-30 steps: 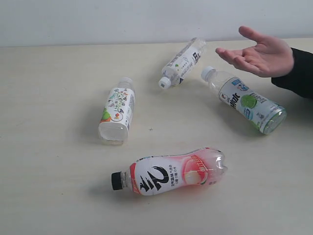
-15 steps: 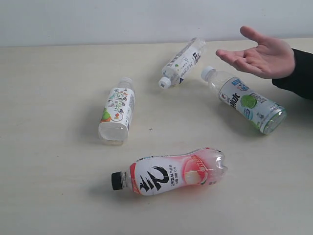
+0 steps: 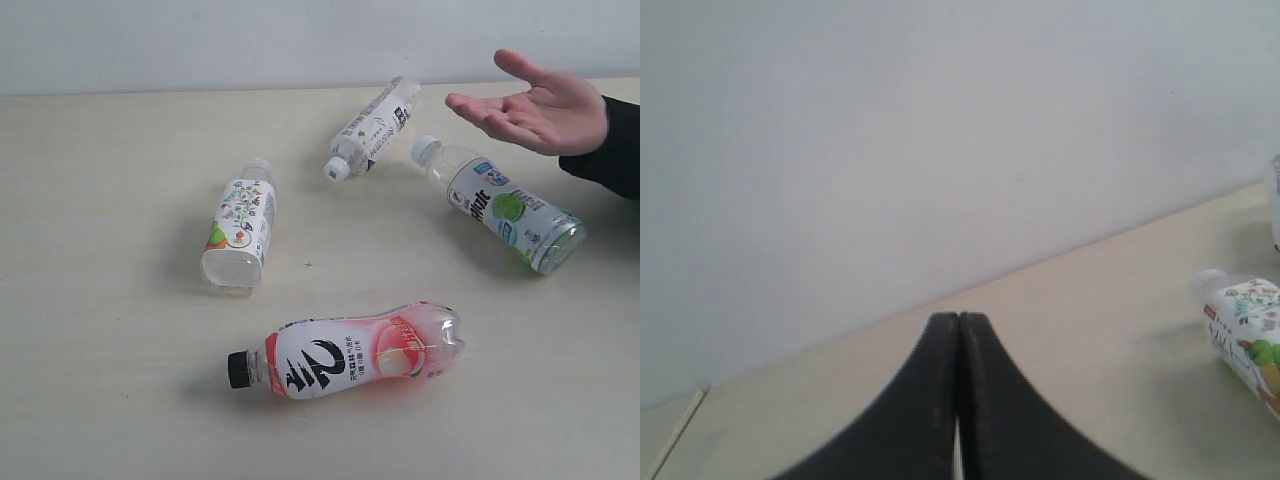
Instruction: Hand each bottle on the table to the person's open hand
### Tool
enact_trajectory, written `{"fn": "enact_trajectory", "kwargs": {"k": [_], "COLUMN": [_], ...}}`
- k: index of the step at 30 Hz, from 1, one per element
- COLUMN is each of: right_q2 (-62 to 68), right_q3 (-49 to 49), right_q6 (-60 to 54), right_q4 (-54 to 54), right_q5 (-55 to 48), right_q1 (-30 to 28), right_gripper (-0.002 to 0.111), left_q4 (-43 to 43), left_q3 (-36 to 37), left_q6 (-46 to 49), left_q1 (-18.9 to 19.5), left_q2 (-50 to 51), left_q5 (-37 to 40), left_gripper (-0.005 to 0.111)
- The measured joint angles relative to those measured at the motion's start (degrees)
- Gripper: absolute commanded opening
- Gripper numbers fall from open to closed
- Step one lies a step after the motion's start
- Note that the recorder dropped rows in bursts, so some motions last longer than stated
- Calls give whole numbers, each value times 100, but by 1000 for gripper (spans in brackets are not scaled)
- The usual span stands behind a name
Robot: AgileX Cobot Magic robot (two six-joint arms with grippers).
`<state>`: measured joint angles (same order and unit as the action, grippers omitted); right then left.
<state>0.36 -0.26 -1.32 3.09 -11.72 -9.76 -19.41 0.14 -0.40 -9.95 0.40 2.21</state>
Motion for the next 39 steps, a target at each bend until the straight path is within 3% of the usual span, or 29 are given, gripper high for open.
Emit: {"fn": "enact_trajectory", "kwargs": {"k": [8, 14, 17, 20, 21, 24, 26, 29, 35, 39], "right_q2": [0, 0, 0, 0, 0, 0, 0, 0, 0, 0], "right_q3": [0, 0, 0, 0, 0, 0, 0, 0, 0, 0], "right_q6": [0, 0, 0, 0, 0, 0, 0, 0, 0, 0], "right_q4": [0, 0, 0, 0, 0, 0, 0, 0, 0, 0], "right_q5": [0, 0, 0, 0, 0, 0, 0, 0, 0, 0], "right_q1": [0, 0, 0, 0, 0, 0, 0, 0, 0, 0], "right_gripper": [1, 1, 1, 1, 1, 1, 1, 1, 1, 1], "left_q4": [625, 640, 806, 882, 893, 131, -322, -1048, -1333, -998], "left_q3": [0, 0, -14, -934, -1579, -3117, -3770, -5062, -6457, -6943], "left_q6": [-3334, -3752, -3733, -3151, -2904, -2478, -2188, -1121, 1583, 2649], "left_q1": [-24, -24, -9, 111, 133, 132, 132, 132, 132, 72], "left_q2": [-2, -11, 0, 855, 1510, 3284, 3986, 5374, 6777, 7581], "left_q5": [-1139, -1872, -3065, -3364, -3251, -2065, -1110, 889, 3851, 5665], "left_gripper": [0, 0, 0, 0, 0, 0, 0, 0, 0, 0]}}
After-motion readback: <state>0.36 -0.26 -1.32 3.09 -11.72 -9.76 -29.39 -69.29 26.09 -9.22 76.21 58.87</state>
